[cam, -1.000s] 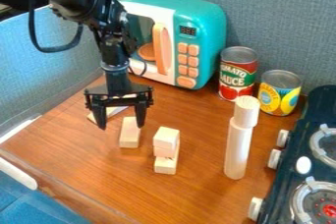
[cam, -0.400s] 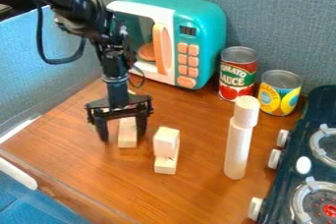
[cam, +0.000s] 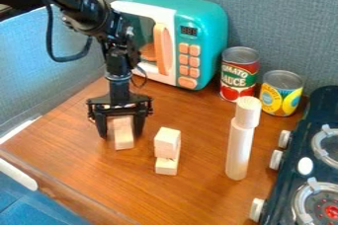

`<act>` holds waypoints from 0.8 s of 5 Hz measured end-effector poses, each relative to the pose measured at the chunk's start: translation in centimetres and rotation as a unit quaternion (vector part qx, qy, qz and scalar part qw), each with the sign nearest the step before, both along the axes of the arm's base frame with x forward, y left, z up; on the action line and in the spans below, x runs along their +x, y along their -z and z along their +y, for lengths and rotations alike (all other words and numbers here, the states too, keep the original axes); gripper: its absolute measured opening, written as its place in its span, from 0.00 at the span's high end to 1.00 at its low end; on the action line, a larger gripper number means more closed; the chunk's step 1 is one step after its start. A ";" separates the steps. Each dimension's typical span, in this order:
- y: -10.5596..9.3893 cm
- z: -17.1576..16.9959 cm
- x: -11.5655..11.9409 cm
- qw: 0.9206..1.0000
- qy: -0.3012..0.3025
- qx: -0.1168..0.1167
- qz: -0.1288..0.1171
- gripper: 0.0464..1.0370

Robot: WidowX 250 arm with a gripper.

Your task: Put the block on top of the cube

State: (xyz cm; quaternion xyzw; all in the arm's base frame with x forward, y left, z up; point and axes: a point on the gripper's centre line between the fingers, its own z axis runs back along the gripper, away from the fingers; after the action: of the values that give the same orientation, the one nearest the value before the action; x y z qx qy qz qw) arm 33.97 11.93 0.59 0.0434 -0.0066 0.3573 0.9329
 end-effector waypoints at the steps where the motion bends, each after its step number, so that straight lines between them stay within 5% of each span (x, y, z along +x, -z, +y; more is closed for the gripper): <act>1: 0.0 -0.3 0.0 1.000 0.024 0.002 -0.010 0.39; 2: -0.6 -0.9 -1.4 0.999 0.049 0.000 -0.012 0.49; 3: -4.2 -1.2 -2.4 0.997 0.050 0.011 -0.053 0.49; 4: -6.1 -1.0 -3.6 0.997 0.047 0.004 -0.064 0.49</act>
State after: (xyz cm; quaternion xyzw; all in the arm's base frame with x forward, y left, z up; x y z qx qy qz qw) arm 30.41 10.90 6.67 0.0240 -0.0702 0.3152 0.9461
